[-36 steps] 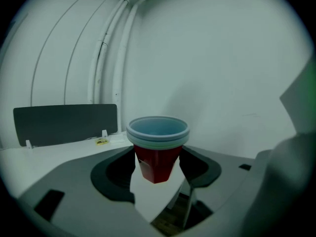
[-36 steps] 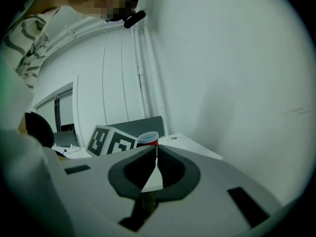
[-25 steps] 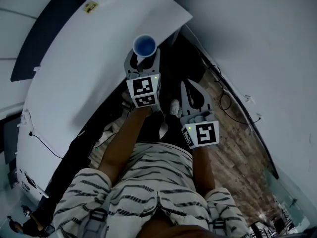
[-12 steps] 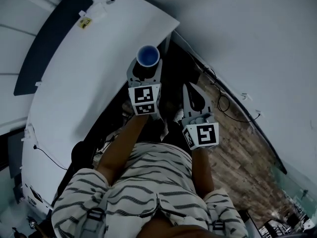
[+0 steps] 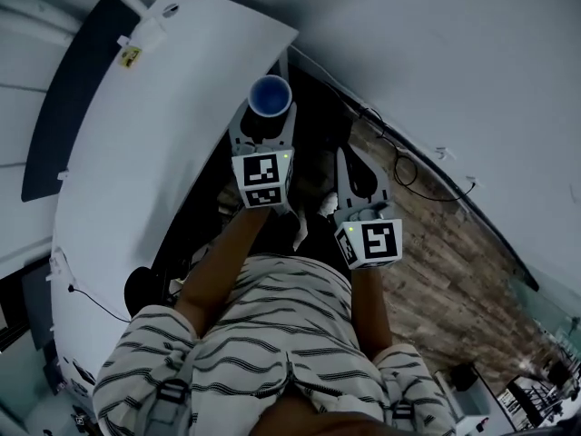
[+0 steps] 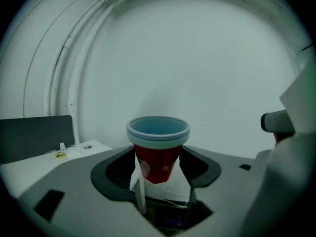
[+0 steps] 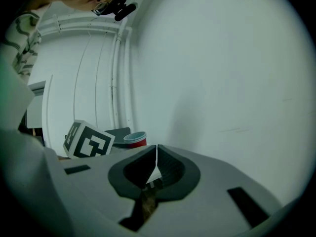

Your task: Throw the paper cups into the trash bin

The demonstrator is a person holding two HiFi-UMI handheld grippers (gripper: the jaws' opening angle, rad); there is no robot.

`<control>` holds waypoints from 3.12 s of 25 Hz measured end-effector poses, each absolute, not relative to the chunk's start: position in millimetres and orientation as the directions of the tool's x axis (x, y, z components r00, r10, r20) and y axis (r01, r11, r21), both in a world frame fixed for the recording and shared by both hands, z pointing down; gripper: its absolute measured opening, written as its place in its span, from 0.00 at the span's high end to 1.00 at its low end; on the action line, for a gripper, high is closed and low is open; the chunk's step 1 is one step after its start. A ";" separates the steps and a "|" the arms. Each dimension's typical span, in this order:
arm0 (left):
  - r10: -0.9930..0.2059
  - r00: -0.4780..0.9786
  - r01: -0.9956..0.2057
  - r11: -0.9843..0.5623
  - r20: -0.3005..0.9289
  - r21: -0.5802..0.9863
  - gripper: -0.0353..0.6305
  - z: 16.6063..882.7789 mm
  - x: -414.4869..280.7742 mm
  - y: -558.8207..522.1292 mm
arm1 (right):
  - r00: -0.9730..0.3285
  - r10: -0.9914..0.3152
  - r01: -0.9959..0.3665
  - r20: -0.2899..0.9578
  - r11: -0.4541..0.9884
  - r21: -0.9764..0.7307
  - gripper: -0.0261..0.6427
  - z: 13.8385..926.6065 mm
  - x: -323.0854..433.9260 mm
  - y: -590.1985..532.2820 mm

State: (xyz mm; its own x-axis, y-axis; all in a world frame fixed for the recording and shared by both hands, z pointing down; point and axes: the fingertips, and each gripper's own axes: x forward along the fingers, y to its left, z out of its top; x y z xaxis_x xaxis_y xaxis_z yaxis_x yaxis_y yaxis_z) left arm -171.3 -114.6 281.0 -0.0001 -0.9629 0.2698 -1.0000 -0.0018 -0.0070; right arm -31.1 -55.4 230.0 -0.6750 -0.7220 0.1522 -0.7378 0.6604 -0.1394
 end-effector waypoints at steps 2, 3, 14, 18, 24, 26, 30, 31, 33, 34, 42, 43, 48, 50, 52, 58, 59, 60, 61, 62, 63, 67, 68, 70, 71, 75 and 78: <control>-0.962 0.016 -1.000 -0.019 0.273 -0.009 0.50 282.4 -160.5 -119.2 | -0.665 -0.731 -0.747 0.155 0.648 -0.149 0.95 231.9 -22.7 -57.1; -0.961 0.025 -1.000 -0.028 0.275 -0.009 0.50 283.4 -155.2 -121.6 | -0.660 -0.734 -0.751 0.157 0.643 -0.152 0.95 233.3 -18.6 -58.4; -0.939 0.130 -0.990 -0.138 0.319 -0.003 0.50 314.9 -100.4 -145.5 | -0.609 -0.768 -0.793 0.196 0.586 -0.169 0.95 259.1 21.4 -74.9; -0.929 0.151 -0.987 -0.159 0.339 0.002 0.50 331.5 -88.9 -151.0 | -0.600 -0.770 -0.800 0.220 0.572 -0.179 0.95 274.9 29.1 -79.1; -0.911 0.171 -0.984 -0.178 0.374 0.015 0.50 359.9 -74.6 -153.6 | -0.587 -0.770 -0.810 0.251 0.555 -0.191 0.95 300.1 42.3 -84.1; -0.905 0.177 -0.982 -0.187 0.386 0.013 0.50 370.1 -71.5 -153.6 | -0.583 -0.772 -0.812 0.252 0.548 -0.200 0.95 306.0 45.1 -86.0; -0.892 0.186 -0.980 -0.199 0.412 0.011 0.50 391.8 -64.6 -153.5 | -0.576 -0.774 -0.817 0.262 0.535 -0.215 0.95 320.9 51.9 -86.1; -0.889 0.188 -0.979 -0.202 0.417 0.012 0.50 396.8 -62.7 -154.4 | -0.575 -0.774 -0.818 0.267 0.533 -0.216 0.95 325.6 53.4 -86.5; -0.885 0.195 -0.978 -0.208 0.424 0.016 0.50 406.6 -59.3 -158.6 | -0.570 -0.774 -0.821 0.275 0.528 -0.216 0.95 335.0 56.0 -89.0; -0.882 0.198 -0.977 -0.211 0.427 0.018 0.50 411.6 -57.9 -160.6 | -0.566 -0.775 -0.824 0.280 0.524 -0.216 0.95 339.5 57.3 -90.3; -0.859 0.207 -0.976 -0.215 0.469 0.037 0.50 459.7 -47.6 -167.2 | -0.546 -0.778 -0.837 0.311 0.494 -0.234 0.95 378.3 69.0 -98.4; -0.855 0.210 -0.975 -0.217 0.474 0.042 0.50 466.4 -46.4 -168.4 | -0.545 -0.776 -0.838 0.317 0.494 -0.231 0.95 383.4 69.8 -99.5; -0.823 0.232 -0.971 -0.227 0.519 0.073 0.50 506.0 -40.8 -168.4 | -0.537 -0.774 -0.842 0.336 0.468 -0.268 0.95 405.2 73.7 -103.6; -0.811 0.238 -0.969 -0.233 0.535 0.077 0.50 523.1 -38.6 -170.1 | -0.538 -0.770 -0.842 0.343 0.468 -0.269 0.95 415.7 72.7 -106.1; -0.804 0.236 -0.967 -0.250 0.546 0.050 0.50 540.4 -35.4 -171.3 | -0.541 -0.765 -0.840 0.350 0.470 -0.270 0.95 426.7 71.9 -107.2; -0.764 0.240 -0.960 -0.279 0.599 0.029 0.50 599.3 -32.7 -175.8 | -0.531 -0.764 -0.846 0.367 0.454 -0.279 0.95 461.3 72.5 -114.5; -0.757 0.238 -0.960 -0.279 0.609 0.029 0.50 609.5 -32.4 -176.8 | -0.526 -0.765 -0.849 0.373 0.446 -0.283 0.95 467.2 73.9 -115.3; -0.752 0.234 -0.960 -0.280 0.617 0.022 0.50 618.9 -32.4 -178.2 | -0.520 -0.765 -0.853 0.380 0.439 -0.283 0.95 472.7 75.1 -116.0; -0.750 0.226 -0.959 -0.283 0.621 0.007 0.50 627.3 -32.8 -180.1 | -0.515 -0.766 -0.856 0.385 0.434 -0.282 0.95 478.0 75.8 -116.9; -0.751 0.219 -0.958 -0.287 0.623 -0.010 0.50 634.9 -33.2 -182.0 | -0.513 -0.765 -0.857 0.390 0.433 -0.279 0.95 482.9 76.2 -118.1; -0.751 0.214 -0.957 -0.289 0.625 -0.019 0.50 642.4 -33.2 -183.6 | -0.511 -0.764 -0.859 0.393 0.432 -0.276 0.95 487.4 76.9 -119.3; -0.729 0.229 -0.952 -0.305 0.646 -0.007 0.50 675.2 -25.3 -187.8 | -0.490 -0.772 -0.870 0.405 0.407 -0.277 0.95 503.5 86.1 -123.3; -0.721 0.233 -0.950 -0.313 0.652 -0.007 0.50 683.6 -22.8 -188.9 | -0.485 -0.774 -0.873 0.408 0.399 -0.280 0.95 507.5 88.4 -124.4; -0.711 0.239 -0.944 -0.329 0.661 -0.011 0.50 700.0 -18.3 -192.5 | -0.477 -0.776 -0.877 0.412 0.388 -0.284 0.95 514.4 92.2 -127.5; -0.706 0.242 -0.942 -0.335 0.665 -0.013 0.50 708.7 -16.0 -194.4 | -0.474 -0.778 -0.878 0.413 0.384 -0.286 0.95 517.1 93.6 -129.2; -0.672 0.242 -0.935 -0.354 0.700 -0.017 0.50 740.3 -12.2 -199.6 | -0.472 -0.777 -0.879 0.418 0.377 -0.292 0.95 526.3 95.5 -132.8; -0.650 0.240 -0.929 -0.370 0.721 -0.024 0.50 759.9 -11.3 -202.1 | -0.473 -0.773 -0.878 0.424 0.373 -0.300 0.95 534.1 95.9 -134.4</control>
State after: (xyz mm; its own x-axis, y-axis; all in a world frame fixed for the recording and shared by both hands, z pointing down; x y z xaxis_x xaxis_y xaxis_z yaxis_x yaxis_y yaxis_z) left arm -11.3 -202.1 759.9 0.2400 -0.6496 0.7214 -0.9289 -0.3696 -0.0238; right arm 95.9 -134.4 534.1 -0.4726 -0.7728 0.4235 -0.8782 0.3729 -0.2996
